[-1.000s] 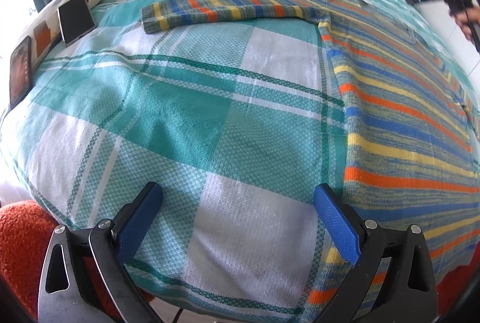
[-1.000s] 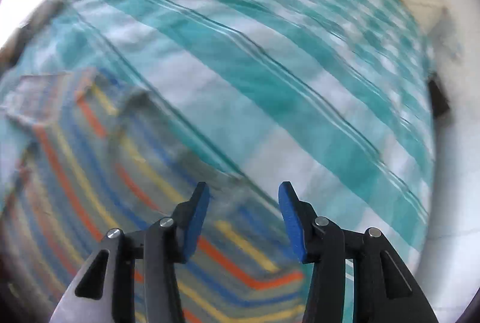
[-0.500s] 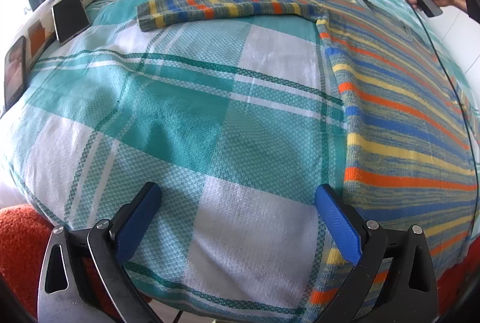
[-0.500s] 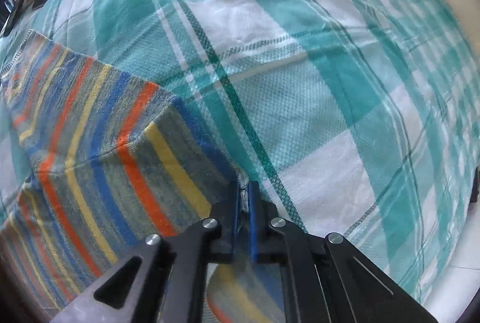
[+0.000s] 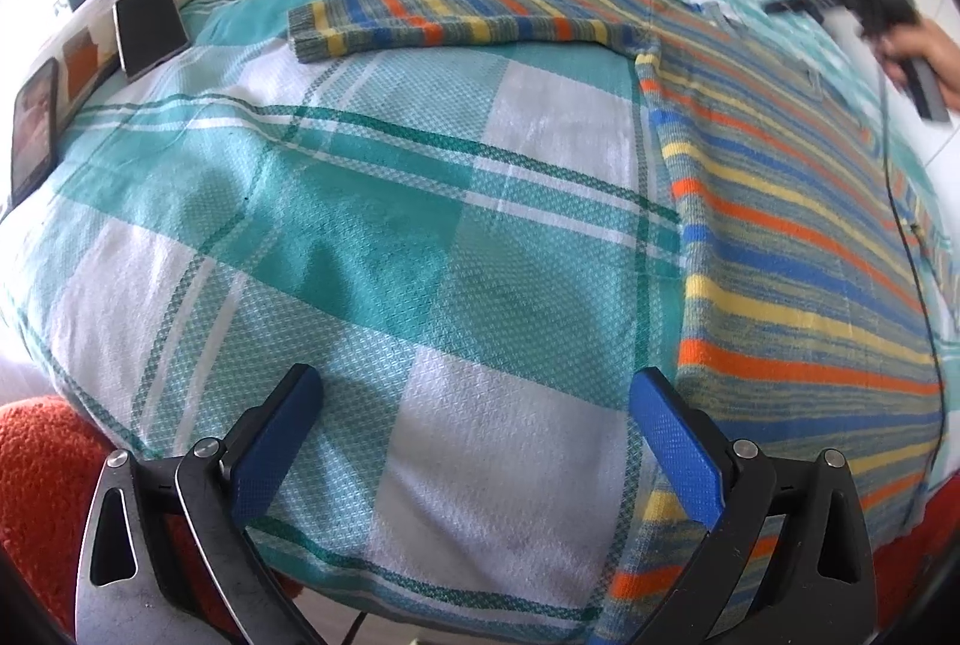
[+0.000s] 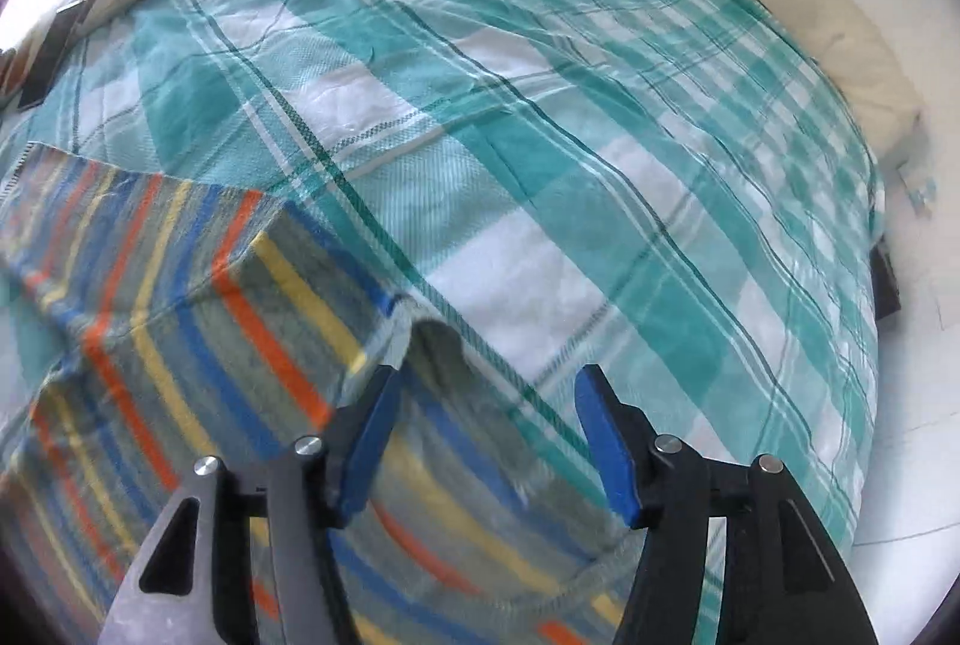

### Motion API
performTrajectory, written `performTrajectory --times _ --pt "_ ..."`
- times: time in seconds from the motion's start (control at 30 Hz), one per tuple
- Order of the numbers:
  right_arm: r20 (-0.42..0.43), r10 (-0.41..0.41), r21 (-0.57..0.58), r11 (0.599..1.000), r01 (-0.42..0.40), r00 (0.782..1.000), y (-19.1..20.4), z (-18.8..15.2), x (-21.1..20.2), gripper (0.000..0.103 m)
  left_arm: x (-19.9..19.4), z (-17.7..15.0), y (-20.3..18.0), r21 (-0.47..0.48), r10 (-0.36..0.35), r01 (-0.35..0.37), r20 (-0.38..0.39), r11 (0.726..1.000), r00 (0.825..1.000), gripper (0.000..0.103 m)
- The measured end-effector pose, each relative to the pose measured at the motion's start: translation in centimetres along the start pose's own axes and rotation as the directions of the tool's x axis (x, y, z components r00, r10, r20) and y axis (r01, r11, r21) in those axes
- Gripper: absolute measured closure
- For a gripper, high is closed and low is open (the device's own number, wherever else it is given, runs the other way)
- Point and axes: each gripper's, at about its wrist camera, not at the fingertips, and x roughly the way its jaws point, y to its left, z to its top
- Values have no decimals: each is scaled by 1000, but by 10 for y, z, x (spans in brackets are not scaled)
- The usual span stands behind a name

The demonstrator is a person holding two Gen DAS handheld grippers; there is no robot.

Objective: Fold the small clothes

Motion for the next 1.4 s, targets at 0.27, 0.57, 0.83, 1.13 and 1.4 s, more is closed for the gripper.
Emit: performTrajectory --times 0.27,0.57,0.83,1.13,1.4 --pt "-50 160 103 983 -154 986 40 -170 -107 38 -11 -7 9 -67 -46 48 19 997 999 1" --pt "-23 145 322 938 -130 989 135 -331 -178 38 -23 -13 -9 16 -20 19 77 1000 997 1" --pt "43 225 449 866 -220 973 183 -353 -191 38 -15 -16 -17 66 7 -11 49 998 999 1" --pt "101 228 433 866 -249 968 198 -333 -186 38 -18 -19 -20 77 25 -30 62 997 998 1" --pt "131 221 489 834 -257 966 198 -344 -187 38 -20 -20 -18 64 33 -37 67 997 997 1"
